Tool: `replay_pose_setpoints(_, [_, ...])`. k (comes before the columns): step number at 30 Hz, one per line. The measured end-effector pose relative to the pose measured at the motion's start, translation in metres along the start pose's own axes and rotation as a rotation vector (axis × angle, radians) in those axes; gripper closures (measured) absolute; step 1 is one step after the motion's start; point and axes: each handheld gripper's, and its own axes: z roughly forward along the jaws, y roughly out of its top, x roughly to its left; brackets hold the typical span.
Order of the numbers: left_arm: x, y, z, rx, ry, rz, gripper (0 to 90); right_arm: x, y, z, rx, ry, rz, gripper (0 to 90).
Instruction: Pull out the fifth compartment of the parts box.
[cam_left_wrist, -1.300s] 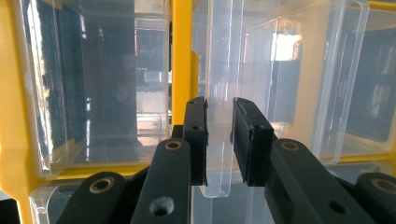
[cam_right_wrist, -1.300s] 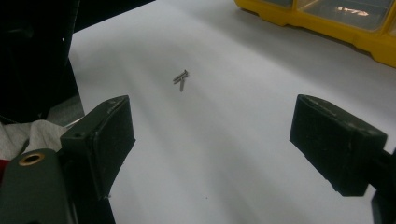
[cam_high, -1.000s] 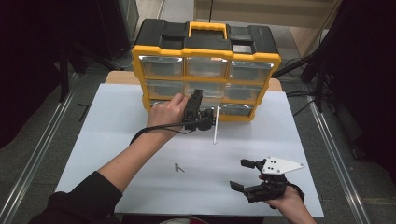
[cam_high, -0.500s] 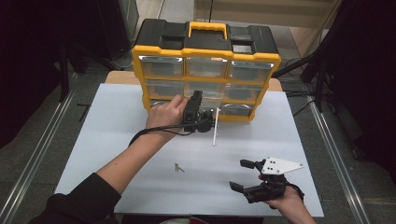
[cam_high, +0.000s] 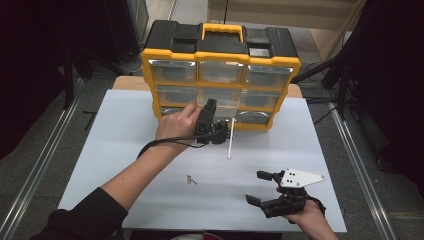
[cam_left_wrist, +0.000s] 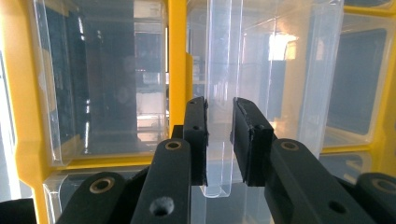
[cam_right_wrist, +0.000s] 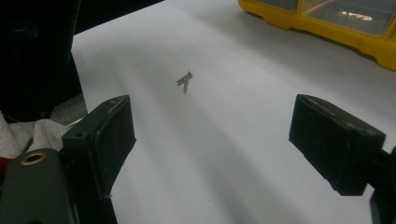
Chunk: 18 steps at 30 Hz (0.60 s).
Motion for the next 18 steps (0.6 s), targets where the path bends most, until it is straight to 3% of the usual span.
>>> replay_pose_setpoints(18, [-0.0011,0.0016,-0.0084,-0.007,-0.002,0.013,76.5,0.0011,0.0001,0.0000,-0.010,0.007,-0.010,16.7])
